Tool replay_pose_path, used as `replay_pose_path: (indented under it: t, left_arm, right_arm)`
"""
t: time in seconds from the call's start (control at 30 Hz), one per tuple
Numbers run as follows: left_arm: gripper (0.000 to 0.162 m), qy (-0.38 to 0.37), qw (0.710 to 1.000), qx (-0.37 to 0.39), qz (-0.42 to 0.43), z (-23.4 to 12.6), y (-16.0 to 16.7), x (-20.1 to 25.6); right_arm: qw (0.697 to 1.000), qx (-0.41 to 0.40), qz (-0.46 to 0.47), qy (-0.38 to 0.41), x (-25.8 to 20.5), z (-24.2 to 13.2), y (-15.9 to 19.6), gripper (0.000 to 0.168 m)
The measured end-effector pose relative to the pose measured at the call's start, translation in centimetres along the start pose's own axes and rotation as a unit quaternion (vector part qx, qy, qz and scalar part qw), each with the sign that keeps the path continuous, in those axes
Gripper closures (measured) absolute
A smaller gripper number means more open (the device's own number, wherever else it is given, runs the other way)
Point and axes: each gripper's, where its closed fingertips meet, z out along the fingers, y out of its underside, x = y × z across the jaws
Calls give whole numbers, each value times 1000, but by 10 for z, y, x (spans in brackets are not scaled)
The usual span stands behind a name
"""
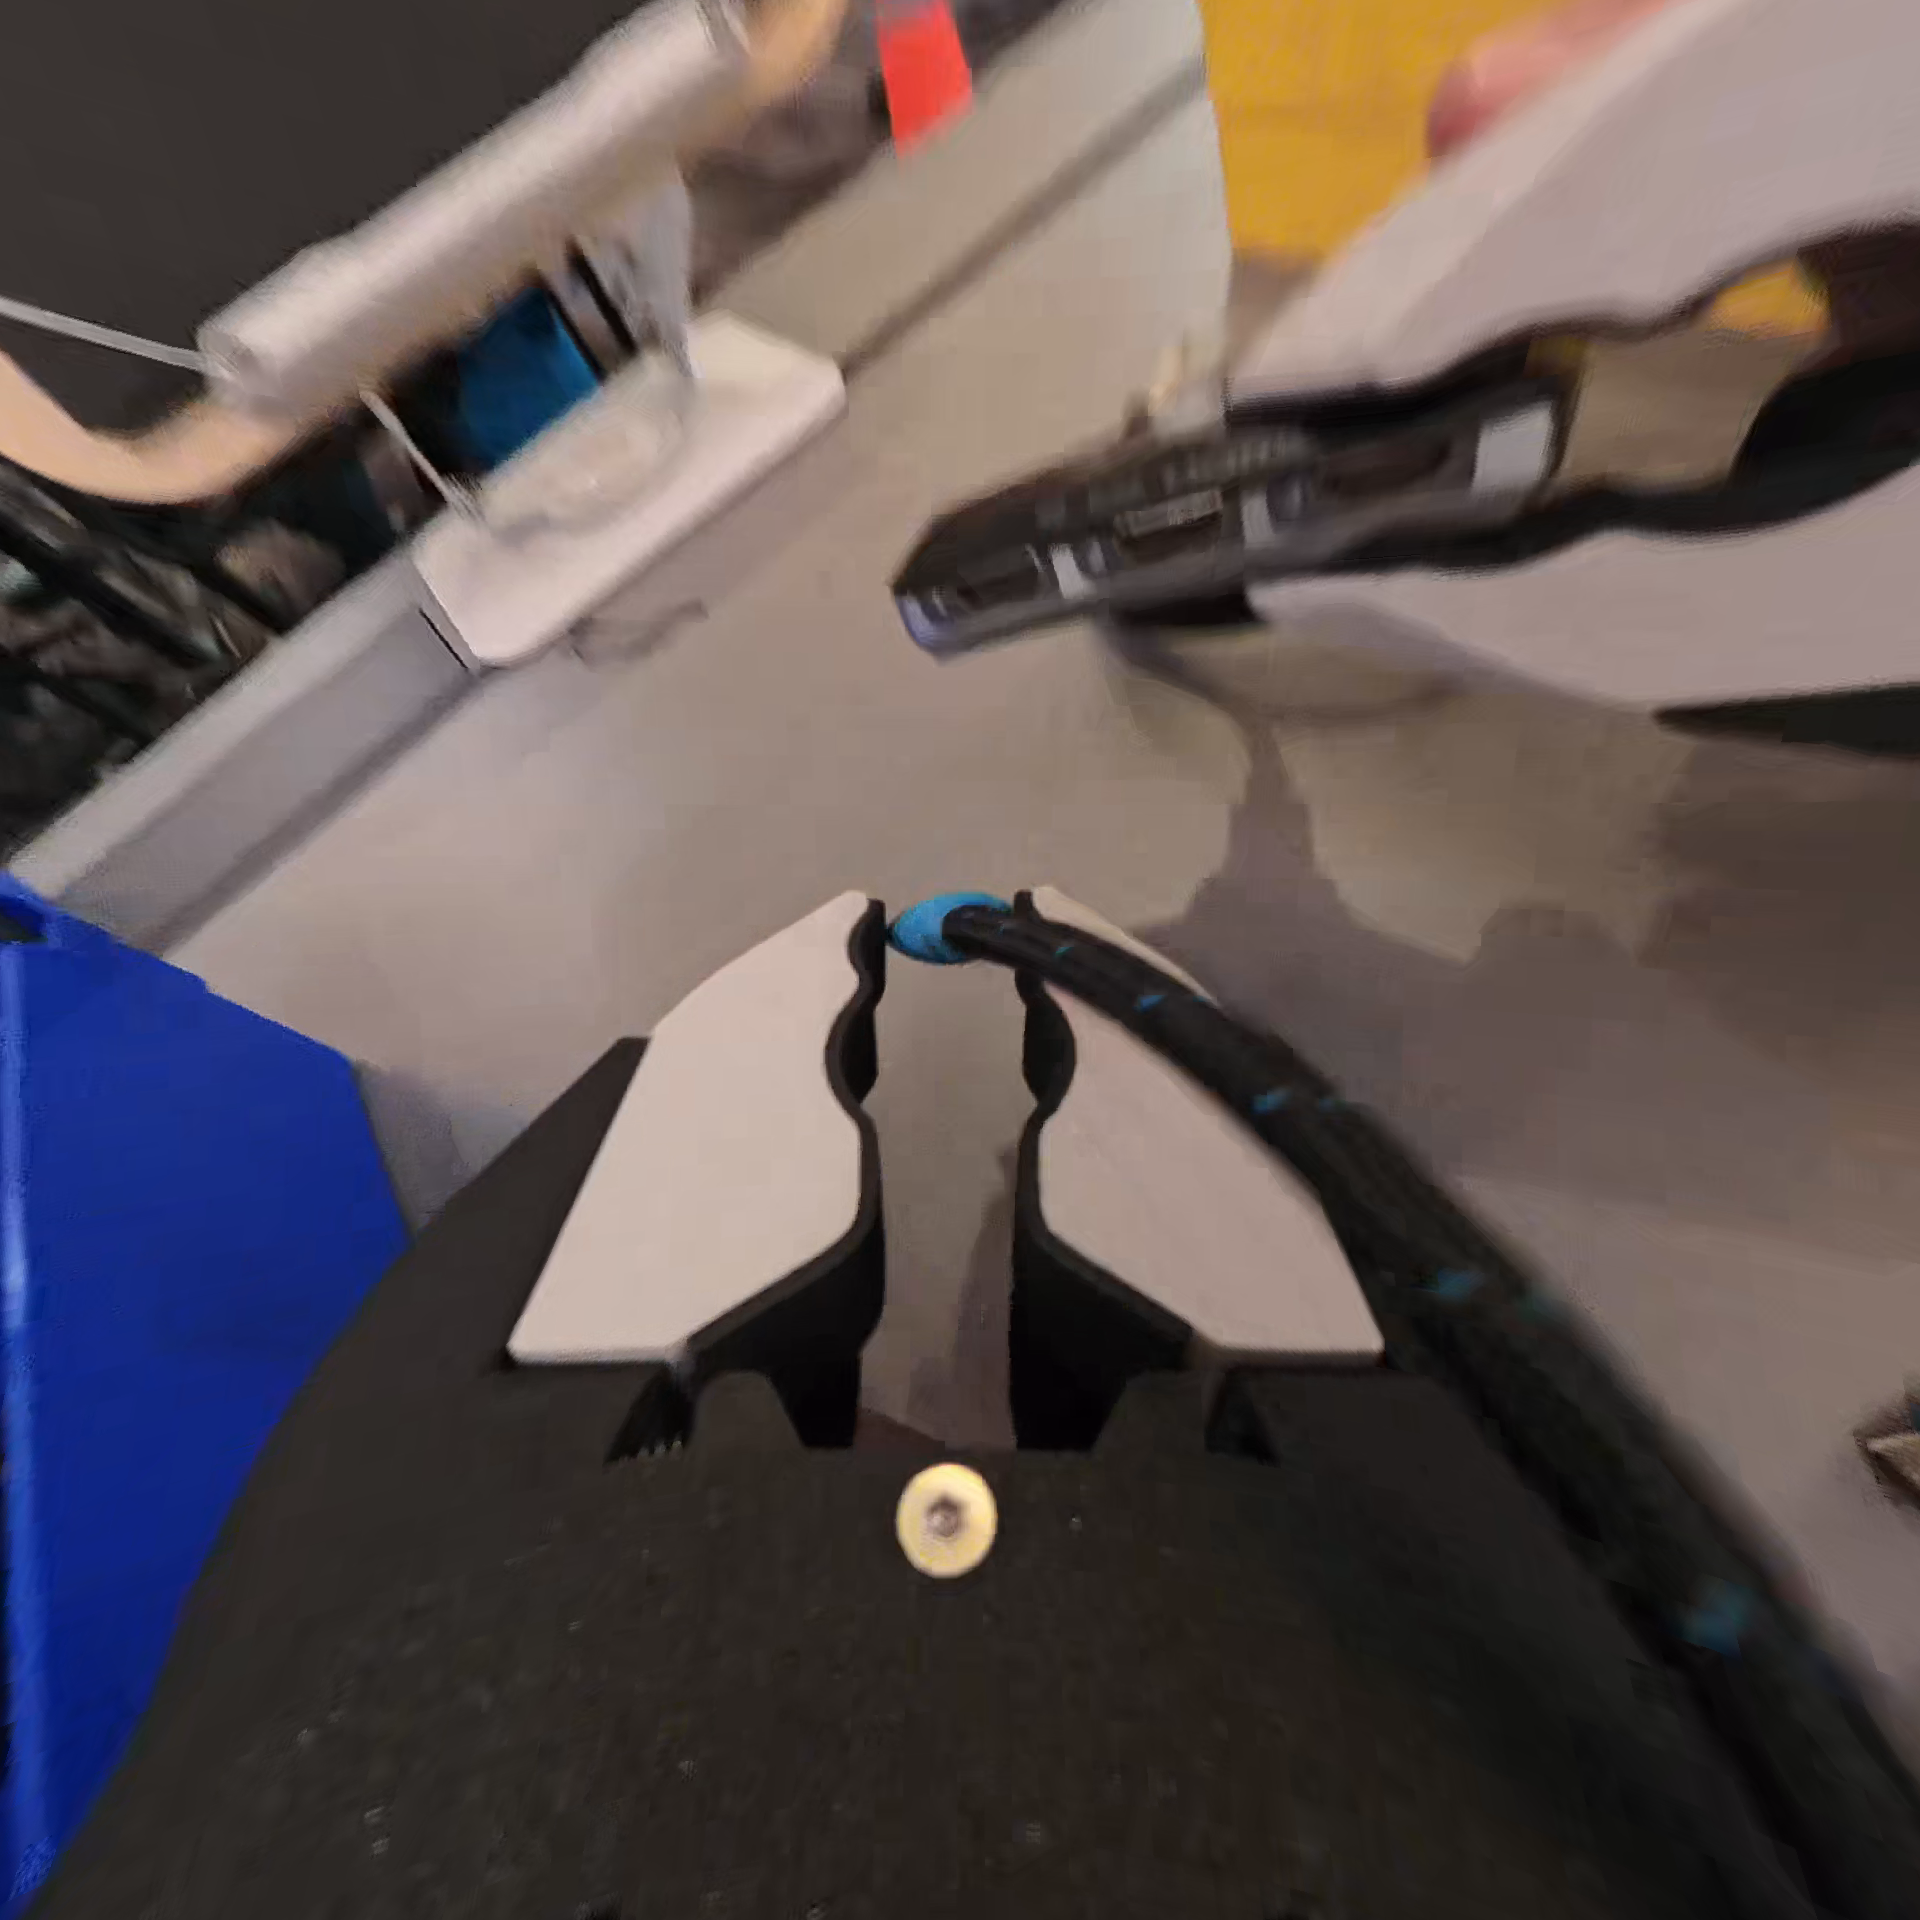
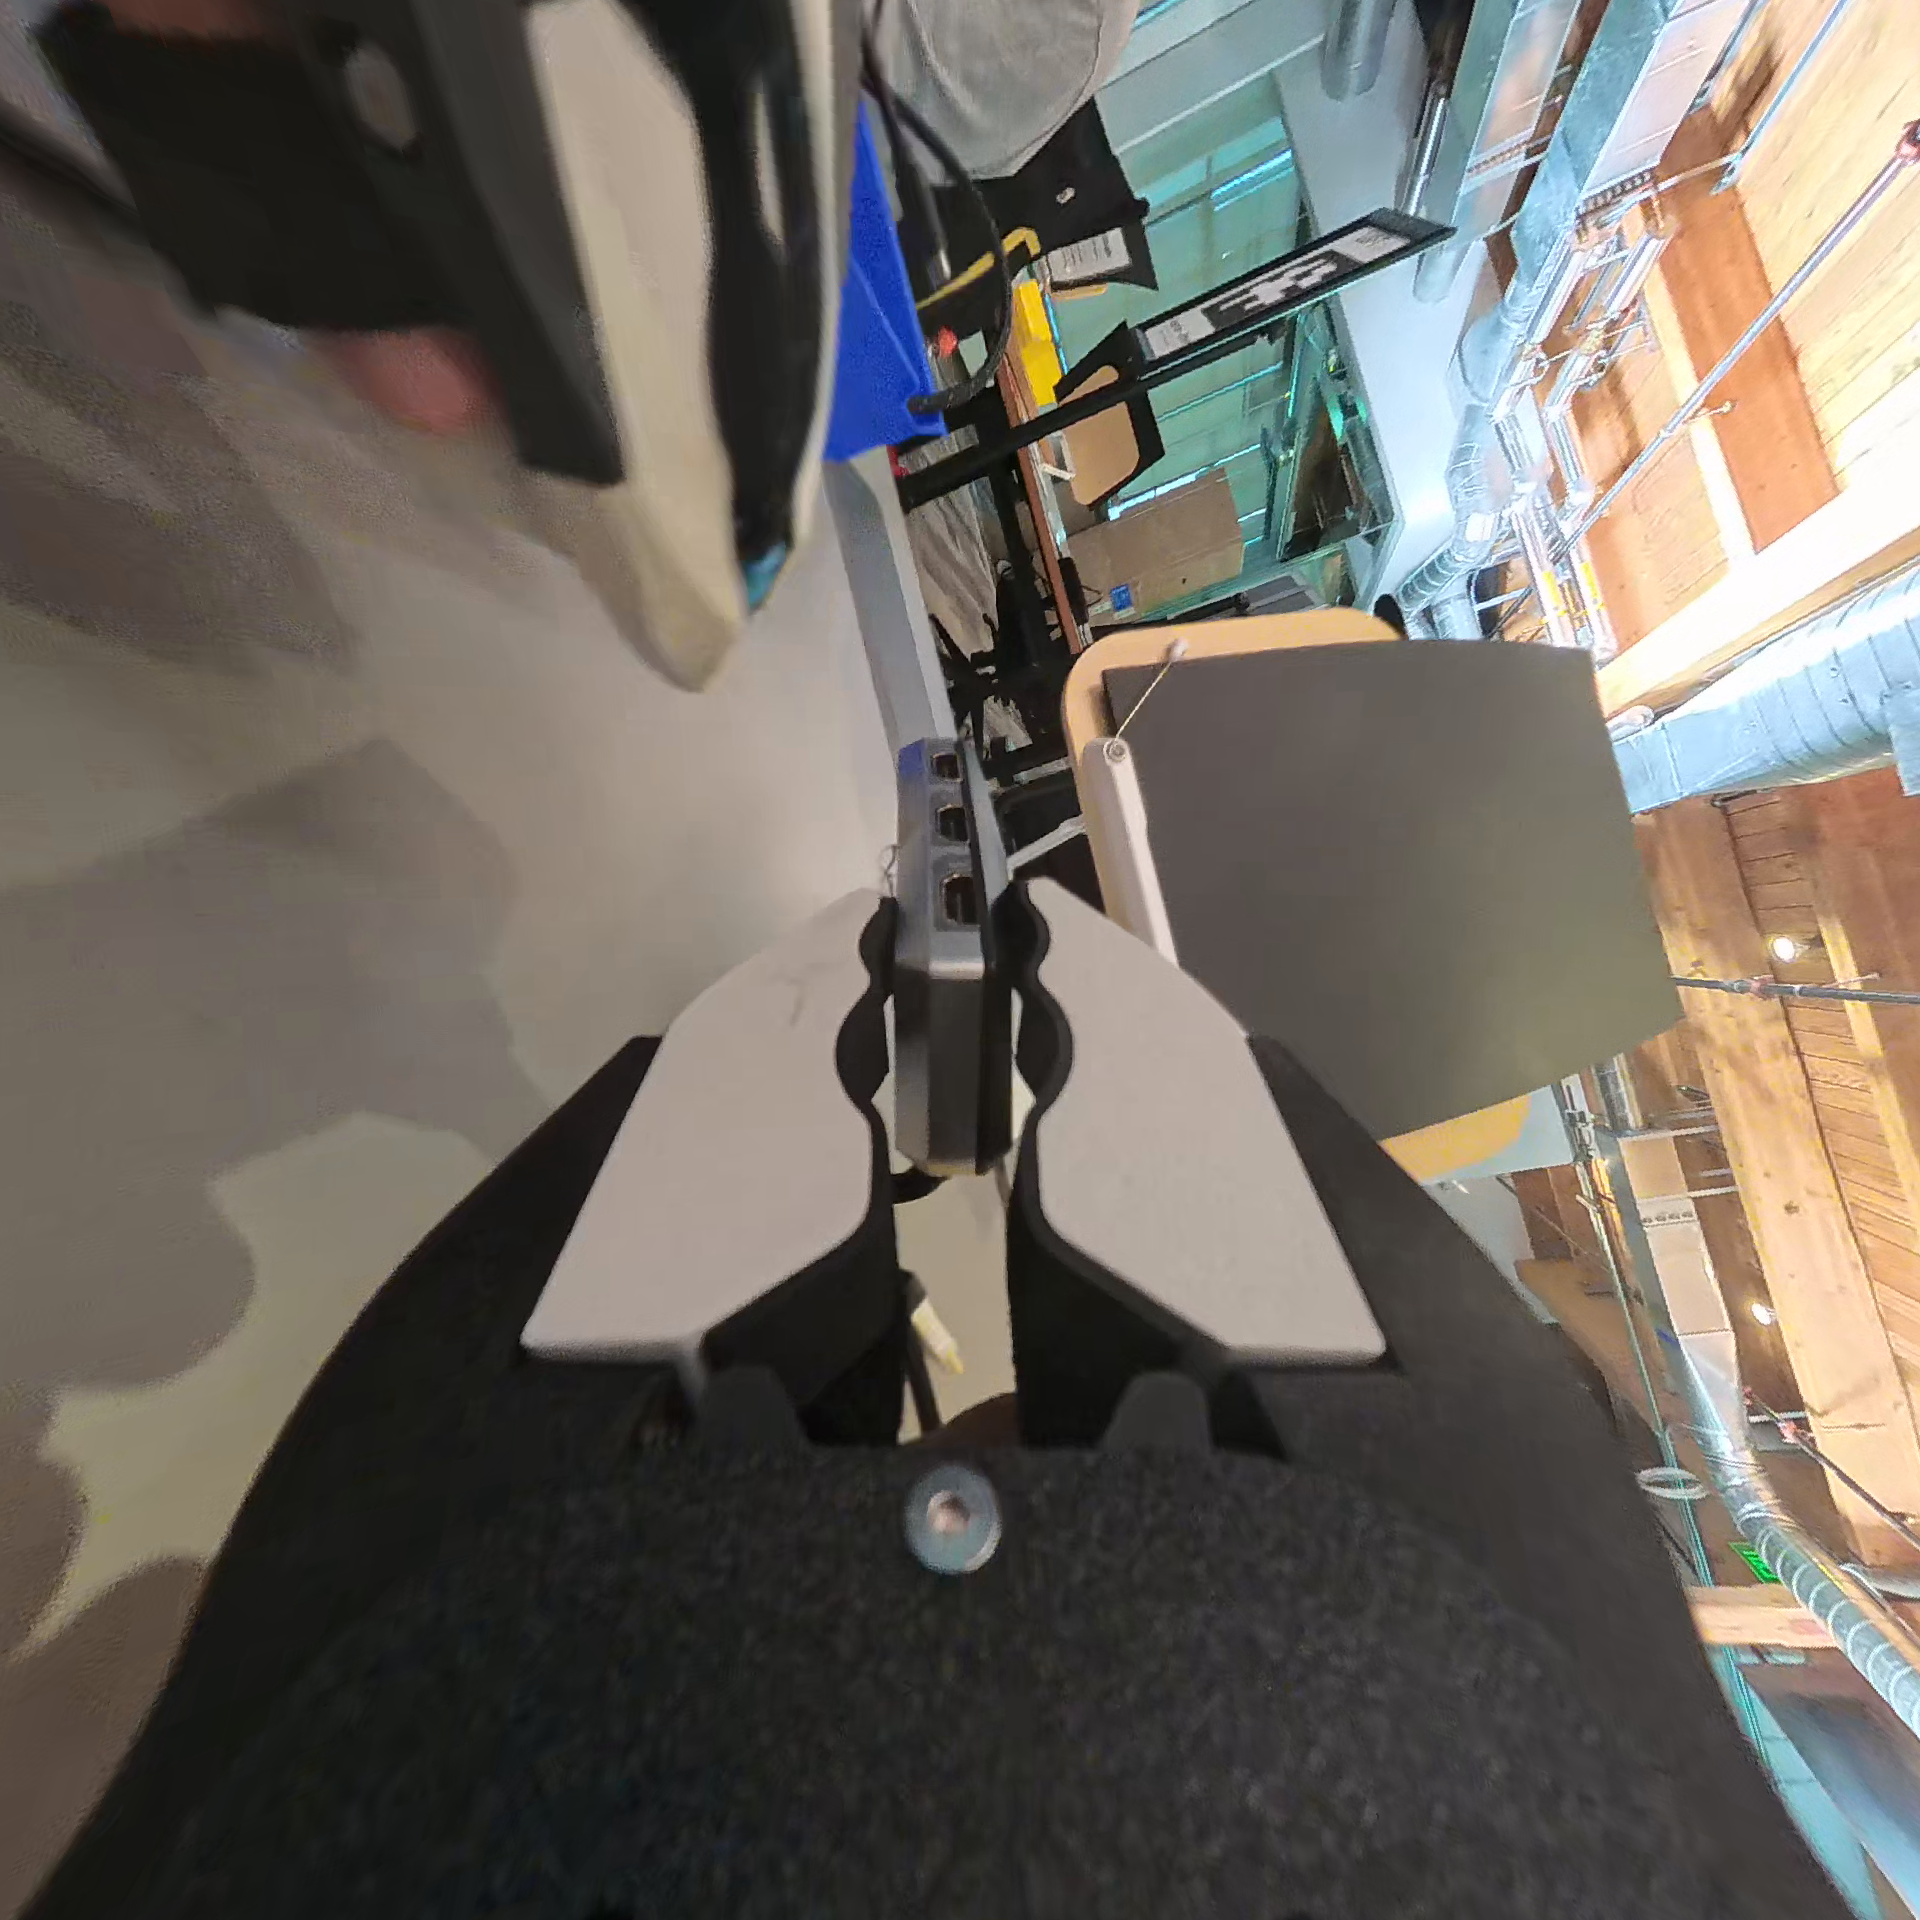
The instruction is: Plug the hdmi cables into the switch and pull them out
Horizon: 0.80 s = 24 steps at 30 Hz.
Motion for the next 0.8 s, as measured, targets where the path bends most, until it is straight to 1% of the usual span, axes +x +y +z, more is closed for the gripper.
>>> replay_pose_path:
  t: [0.03,0.07,0.1,0.13,0.2,0.23,0.3,0.33,0.47,0.57,0.63,0.73,0.8]
  left_arm:
    - [133,-1,999,-31,9,3,8,3]
    - [121,2,998,-57,13,5,14,6]
    - [113,9,997,-78,12,4,19,7]
    - [110,11,997,-82,3,2,19,6]
    - [113,17,998,-61,-22,-6,11,1]
    - [113,20,997,-63,-35,-10,10,-3]
    - [108,14,996,-71,-49,-14,11,-11]
    - [109,2,996,-69,-48,-17,11,-16]
    - [119,-9,998,-30,-57,-32,8,-14]
    - [129,-25,997,17,-73,-50,9,-7]
    - [135,-46,996,43,-68,-63,13,-3]
    - [136,-80,994,56,-49,-80,20,0]
    - [136,-85,994,55,-46,-89,25,5]
  right_arm:
    - [1000,-4,2,-1,0,0,3,148]
    - [1000,-6,5,3,2,0,5,148]
    - [1000,-6,13,6,5,-1,7,148]
    - [1000,-7,24,6,9,-2,9,148]
    - [998,-7,53,14,20,-5,12,148]
    - [998,-7,68,17,26,-6,14,148]
    - [995,-6,101,28,44,-9,16,148]
    - [992,-4,119,35,56,-10,17,148]
    - [977,14,198,83,135,-29,21,147]
    - [958,37,258,118,209,-56,30,148]
    - [941,59,302,139,258,-79,40,148]
    - [921,70,342,171,319,-109,63,148]
    - [915,50,364,165,339,-118,87,148]
